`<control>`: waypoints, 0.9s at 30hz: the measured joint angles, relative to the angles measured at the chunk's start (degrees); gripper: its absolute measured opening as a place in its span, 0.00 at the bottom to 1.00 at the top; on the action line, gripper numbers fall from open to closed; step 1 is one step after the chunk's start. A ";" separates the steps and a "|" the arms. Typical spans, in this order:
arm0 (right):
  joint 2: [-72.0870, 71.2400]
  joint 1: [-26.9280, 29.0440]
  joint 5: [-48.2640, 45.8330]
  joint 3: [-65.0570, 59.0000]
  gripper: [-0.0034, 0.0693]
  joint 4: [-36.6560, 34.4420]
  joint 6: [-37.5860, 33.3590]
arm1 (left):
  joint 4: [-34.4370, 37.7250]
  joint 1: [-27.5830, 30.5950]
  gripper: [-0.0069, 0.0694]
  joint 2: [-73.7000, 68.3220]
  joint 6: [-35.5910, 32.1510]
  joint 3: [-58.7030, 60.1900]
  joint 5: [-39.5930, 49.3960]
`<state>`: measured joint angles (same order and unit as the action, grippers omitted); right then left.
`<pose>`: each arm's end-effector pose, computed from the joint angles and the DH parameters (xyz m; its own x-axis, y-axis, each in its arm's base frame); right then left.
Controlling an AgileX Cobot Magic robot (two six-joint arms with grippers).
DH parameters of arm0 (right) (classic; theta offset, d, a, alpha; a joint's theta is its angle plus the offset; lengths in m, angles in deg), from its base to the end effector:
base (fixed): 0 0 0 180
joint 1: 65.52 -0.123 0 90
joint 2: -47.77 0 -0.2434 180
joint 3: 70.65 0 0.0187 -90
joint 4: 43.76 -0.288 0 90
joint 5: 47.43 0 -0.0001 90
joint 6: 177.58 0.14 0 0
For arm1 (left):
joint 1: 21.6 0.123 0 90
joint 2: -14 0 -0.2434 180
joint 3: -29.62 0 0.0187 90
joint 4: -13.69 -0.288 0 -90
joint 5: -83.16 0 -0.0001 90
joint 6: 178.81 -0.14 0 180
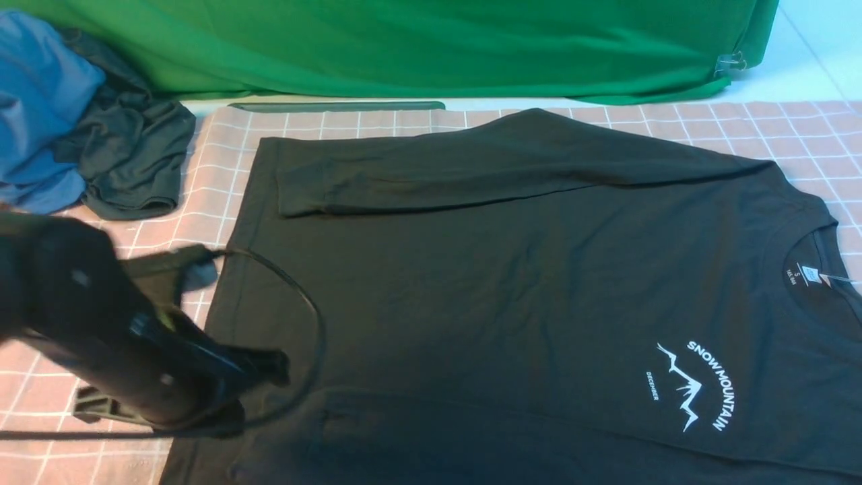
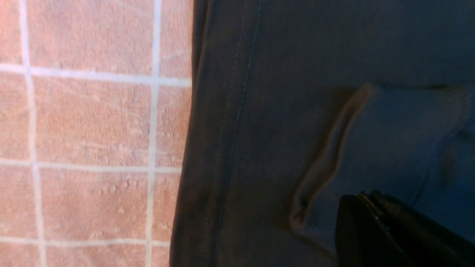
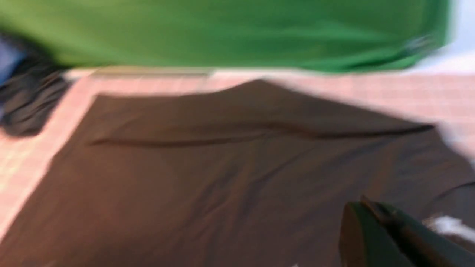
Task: Fold a long-sleeved shirt over a pink coffee tablecloth.
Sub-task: 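Grasp the left edge of the dark T-shirt lying flat on the table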
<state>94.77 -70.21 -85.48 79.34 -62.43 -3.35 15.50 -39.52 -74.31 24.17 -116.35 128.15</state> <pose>0.2331 0.0469 0.3290 -0.4348 0.1204 -0.8925 -0.1939 0.9553 0.2233 0.2624 -0.0881 0.0915 -0.9746 -0.1166 -0.1912 -0.0967 0.9892 -0.1101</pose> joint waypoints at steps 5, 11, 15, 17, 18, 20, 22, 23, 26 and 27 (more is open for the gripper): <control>1.11 -0.28 -0.36 -3.68 0.10 -3.69 -1.54 | -5.37 -6.66 0.11 -2.37 7.65 -0.12 -0.93; 1.18 -0.28 -0.46 -4.31 0.10 -5.85 -2.07 | -7.85 -7.15 0.14 -4.21 8.46 -0.12 -3.67; 1.18 -0.28 -0.42 -4.31 0.10 -7.04 -3.50 | -9.53 -7.15 0.30 -5.71 8.66 -0.12 -5.01; 1.18 -0.28 -0.42 -4.31 0.10 -7.28 -3.62 | -9.67 -7.15 0.41 -6.69 8.66 -0.12 -5.94; 1.18 -0.28 -0.36 -4.31 0.10 -7.34 -3.62 | -9.67 -7.15 0.43 -6.69 8.66 -0.12 -6.19; 1.18 -0.28 -0.20 -4.31 0.10 -7.35 -3.76 | -9.79 -7.15 0.54 -7.83 8.84 -0.12 -6.79; 1.18 -0.28 -0.06 -4.31 0.10 -7.35 -3.94 | -9.73 -7.15 0.66 -8.82 8.94 -0.12 -6.98; 1.18 -0.28 -0.03 -4.31 0.10 -7.35 -3.94 | -9.73 -7.15 0.69 -9.06 8.96 -0.12 -7.07; 1.18 -0.28 -0.03 -4.31 0.10 -7.42 -4.29 | -9.73 -7.15 0.78 -10.38 9.12 -0.12 -7.35; 1.18 -0.28 0.02 -4.31 0.10 -7.42 -4.61 | -9.73 -7.15 0.80 -10.68 9.18 -0.18 -7.42</control>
<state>95.95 -70.49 -85.47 75.03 -69.85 -7.95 5.77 -46.66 -84.99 33.34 -116.53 120.74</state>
